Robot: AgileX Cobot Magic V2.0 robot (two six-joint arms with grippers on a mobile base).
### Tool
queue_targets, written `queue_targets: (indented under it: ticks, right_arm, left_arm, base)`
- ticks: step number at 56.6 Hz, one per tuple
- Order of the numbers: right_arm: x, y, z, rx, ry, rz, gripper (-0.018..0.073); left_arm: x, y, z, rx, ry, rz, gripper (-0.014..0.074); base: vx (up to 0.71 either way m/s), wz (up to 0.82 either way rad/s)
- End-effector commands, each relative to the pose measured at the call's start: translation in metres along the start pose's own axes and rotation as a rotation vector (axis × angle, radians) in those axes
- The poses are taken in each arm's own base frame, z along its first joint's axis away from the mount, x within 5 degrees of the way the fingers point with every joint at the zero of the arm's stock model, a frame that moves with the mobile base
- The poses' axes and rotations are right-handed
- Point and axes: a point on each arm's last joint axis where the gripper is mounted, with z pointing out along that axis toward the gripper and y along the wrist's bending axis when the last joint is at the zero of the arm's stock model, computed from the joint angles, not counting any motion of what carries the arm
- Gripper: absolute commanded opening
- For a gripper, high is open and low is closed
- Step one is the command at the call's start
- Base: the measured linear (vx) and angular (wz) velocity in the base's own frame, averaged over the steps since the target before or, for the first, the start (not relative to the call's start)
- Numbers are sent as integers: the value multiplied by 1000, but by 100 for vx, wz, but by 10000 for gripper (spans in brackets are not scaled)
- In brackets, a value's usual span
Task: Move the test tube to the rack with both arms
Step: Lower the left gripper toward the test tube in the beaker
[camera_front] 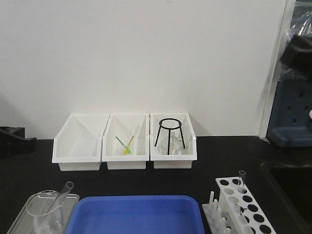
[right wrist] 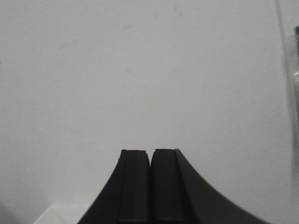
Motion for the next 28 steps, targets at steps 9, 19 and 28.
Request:
queue_targets:
  ticks: [9, 19, 28]
  right_arm:
    - [-18, 29, -5, -118, -104, -83, -11]
    - [-16, 33, -6, -131, -79, -81, -11]
    - [-11, 32, -5, -126, -33, -81, -11]
  left_arm:
    - [-1, -12, 21, 43, -17, 80, -7]
    - [23, -12, 47, 27, 150, 103, -7]
    - [33, -12, 61, 36, 194, 198, 6]
  base:
    - [0, 0]
    - [0, 0]
    - [0, 0]
